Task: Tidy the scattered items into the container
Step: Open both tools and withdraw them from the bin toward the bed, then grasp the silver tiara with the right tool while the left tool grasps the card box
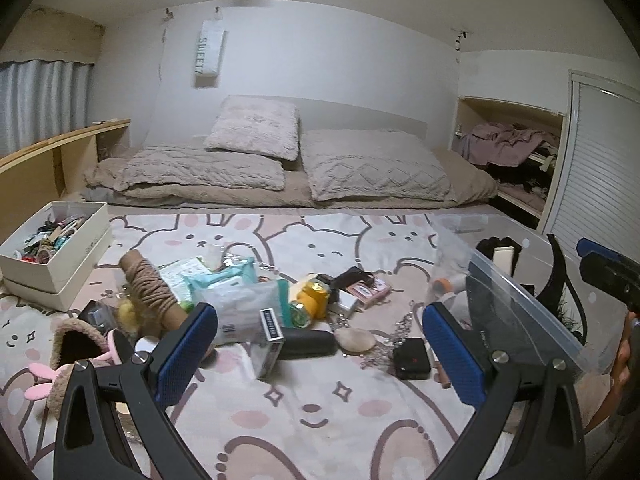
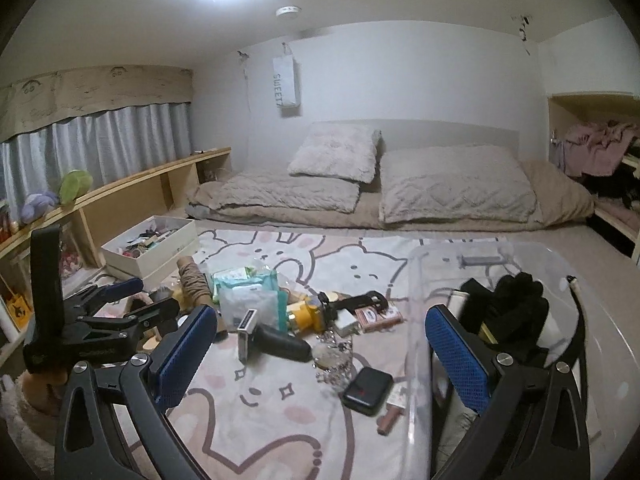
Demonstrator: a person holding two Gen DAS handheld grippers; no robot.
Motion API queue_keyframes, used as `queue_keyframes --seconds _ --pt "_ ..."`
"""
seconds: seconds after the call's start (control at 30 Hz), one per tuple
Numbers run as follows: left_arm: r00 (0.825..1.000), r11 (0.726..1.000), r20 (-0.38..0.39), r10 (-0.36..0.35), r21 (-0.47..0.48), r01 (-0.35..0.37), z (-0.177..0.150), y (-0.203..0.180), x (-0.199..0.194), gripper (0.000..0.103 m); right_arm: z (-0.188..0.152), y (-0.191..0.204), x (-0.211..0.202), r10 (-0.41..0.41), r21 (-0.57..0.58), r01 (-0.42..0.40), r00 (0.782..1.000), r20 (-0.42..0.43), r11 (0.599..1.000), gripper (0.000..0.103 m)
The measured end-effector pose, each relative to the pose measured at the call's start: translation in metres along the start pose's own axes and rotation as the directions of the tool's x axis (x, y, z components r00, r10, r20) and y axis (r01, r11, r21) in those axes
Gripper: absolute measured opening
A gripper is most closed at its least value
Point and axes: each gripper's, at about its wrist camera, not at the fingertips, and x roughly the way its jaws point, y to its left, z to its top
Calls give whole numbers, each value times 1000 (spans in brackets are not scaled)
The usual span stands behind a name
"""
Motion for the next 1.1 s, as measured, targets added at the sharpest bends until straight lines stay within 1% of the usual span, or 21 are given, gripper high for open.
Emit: queue_keyframes --seconds 0.13,0.23,0.43,0.57,0.67,0.8,0.93,1.1 --pt "1000 1000 -2 13 -25 -13 -7 17 2 103 -8 11 12 -3 -24 3 1000 10 1000 103" --pt "999 998 -11 35 -46 -35 -14 29 5 103 -16 18 25 -4 -39 3 1000 -4 999 103" --pt "997 995 -42 68 -74 -71 -26 50 16 103 -38 32 55 -19 -81 15 999 -41 997 103" --pt "993 992 -63 95 -78 -100 -33 60 24 103 -56 33 78 -9 -67 4 997 -78 998 103" --pt "988 984 -73 133 -106 -140 -38 71 30 103 -69 33 95 -14 -61 7 994 -106 998 103" --pt "984 974 -72 161 -150 -170 -43 86 34 103 -88 32 117 -36 -65 27 990 -136 998 103" --pt "980 966 -69 189 -167 -198 -48 95 37 103 -106 25 137 -69 -59 61 986 -152 996 103" --pt "976 964 -120 182 -173 -201 -55 105 49 103 -121 15 163 -129 -87 114 974 -184 990 103"
